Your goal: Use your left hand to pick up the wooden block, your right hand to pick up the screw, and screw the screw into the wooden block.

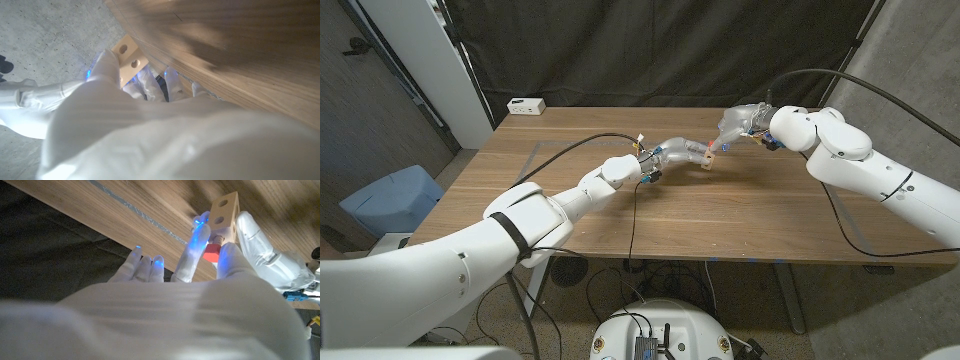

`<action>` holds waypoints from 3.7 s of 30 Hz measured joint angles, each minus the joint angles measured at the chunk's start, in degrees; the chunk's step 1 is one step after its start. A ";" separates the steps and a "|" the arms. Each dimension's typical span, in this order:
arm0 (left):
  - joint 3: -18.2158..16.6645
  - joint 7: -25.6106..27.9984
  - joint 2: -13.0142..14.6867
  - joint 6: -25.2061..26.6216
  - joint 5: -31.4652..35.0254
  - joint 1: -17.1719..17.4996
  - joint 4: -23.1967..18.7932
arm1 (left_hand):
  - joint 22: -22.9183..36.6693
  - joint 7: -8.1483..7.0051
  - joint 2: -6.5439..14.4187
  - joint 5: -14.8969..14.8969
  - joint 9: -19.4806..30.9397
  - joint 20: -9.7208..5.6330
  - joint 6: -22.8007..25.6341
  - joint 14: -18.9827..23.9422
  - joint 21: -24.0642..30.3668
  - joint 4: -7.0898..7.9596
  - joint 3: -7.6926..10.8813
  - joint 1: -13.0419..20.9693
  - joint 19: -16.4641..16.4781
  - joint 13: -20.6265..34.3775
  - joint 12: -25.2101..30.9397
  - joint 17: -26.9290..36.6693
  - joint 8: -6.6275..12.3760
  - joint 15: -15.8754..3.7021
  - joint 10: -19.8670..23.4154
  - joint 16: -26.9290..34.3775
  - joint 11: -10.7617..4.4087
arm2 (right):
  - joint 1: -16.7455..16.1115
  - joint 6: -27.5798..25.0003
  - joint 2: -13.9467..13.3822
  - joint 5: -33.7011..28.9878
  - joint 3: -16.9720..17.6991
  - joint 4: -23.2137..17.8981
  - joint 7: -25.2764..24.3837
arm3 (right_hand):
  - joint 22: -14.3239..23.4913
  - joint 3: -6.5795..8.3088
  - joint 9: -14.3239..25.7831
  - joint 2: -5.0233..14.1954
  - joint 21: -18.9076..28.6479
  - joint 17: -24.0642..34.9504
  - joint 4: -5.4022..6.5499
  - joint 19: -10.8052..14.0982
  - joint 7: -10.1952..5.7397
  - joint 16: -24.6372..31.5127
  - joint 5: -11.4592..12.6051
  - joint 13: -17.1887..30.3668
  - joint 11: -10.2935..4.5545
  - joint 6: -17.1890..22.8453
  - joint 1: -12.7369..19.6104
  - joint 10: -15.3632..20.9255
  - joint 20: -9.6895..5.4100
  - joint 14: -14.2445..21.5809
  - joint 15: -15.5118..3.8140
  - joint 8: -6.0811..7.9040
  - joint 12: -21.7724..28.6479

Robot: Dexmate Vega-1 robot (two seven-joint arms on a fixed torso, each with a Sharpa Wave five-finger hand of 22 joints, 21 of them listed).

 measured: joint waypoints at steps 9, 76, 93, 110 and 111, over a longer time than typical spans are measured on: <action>0.12 -0.01 -0.29 0.26 -0.13 -0.24 0.53 | 0.00 -0.09 0.00 0.00 -0.03 0.00 0.09 0.00 0.00 0.00 0.00 0.00 0.00 0.00 0.00 0.03 0.05 0.00 0.00 0.00 0.00 | -0.23 -0.78 0.28 -0.89 -0.11 0.25 -0.37 | 0.00 -2.28 2.62 -0.76 0.00 0.00 0.82 0.31 0.76 0.00 0.00 0.01 -0.03 -1.10 -3.89 0.65 -0.32 0.30 0.31 1.42 -0.18; 1.56 -0.07 -1.06 1.85 -0.67 -2.17 2.27 | 0.00 0.05 -0.01 0.00 0.01 0.00 -0.05 0.00 0.00 -0.09 -0.09 -0.01 0.00 0.00 0.00 -0.03 -0.03 0.00 0.00 0.00 0.00 | 4.83 5.43 -0.25 3.65 0.11 3.22 7.04 | 0.00 2.15 -2.43 2.74 -1.30 -0.99 -3.30 -7.50 -4.57 -4.34 0.67 1.77 4.37 -38.03 7.14 -18.62 4.39 -11.12 6.11 -11.96 -4.43; 1.47 -0.25 -0.84 0.63 -0.35 -1.74 1.93 | 0.00 -0.09 -0.02 0.00 -0.04 0.00 0.08 0.00 0.00 0.00 0.00 -0.01 0.00 0.00 0.00 0.13 0.09 0.00 0.00 0.00 0.00 | 4.43 6.16 -0.11 3.83 -0.11 3.25 6.76 | 0.00 2.97 -4.05 2.14 -1.10 -0.98 -2.80 -6.72 -5.77 -4.00 0.67 1.76 2.87 -31.18 9.25 -17.60 3.62 -10.67 5.50 -10.83 -3.78; 1.08 -0.33 -0.51 0.22 -0.11 -1.08 1.18 | 0.00 -0.08 -0.02 0.00 0.01 0.00 0.06 0.00 0.00 0.00 0.00 -0.01 0.00 0.00 0.00 0.13 0.04 0.00 0.00 0.00 0.00 | 3.56 6.42 -0.24 3.56 0.32 2.43 5.50 | 0.00 3.20 -5.12 3.06 -1.10 -0.82 -2.55 -5.92 -5.60 -3.23 0.67 1.63 2.27 -24.74 10.15 -15.78 3.27 -9.96 4.79 -8.77 -2.89; 1.04 -0.33 -0.51 0.21 -0.09 -1.07 1.14 | 0.00 -0.08 -0.02 -0.01 0.01 0.00 0.06 0.00 0.00 0.00 0.00 -0.01 0.00 0.00 0.00 0.13 0.04 0.00 0.00 0.00 0.00 | 3.56 6.42 -0.24 3.56 0.32 2.42 5.50 | 0.00 3.20 -5.12 3.06 -1.10 -0.82 -2.55 -5.81 -5.76 -3.23 0.67 1.59 2.27 -24.46 10.15 -15.78 3.15 -9.96 4.79 -8.77 -2.89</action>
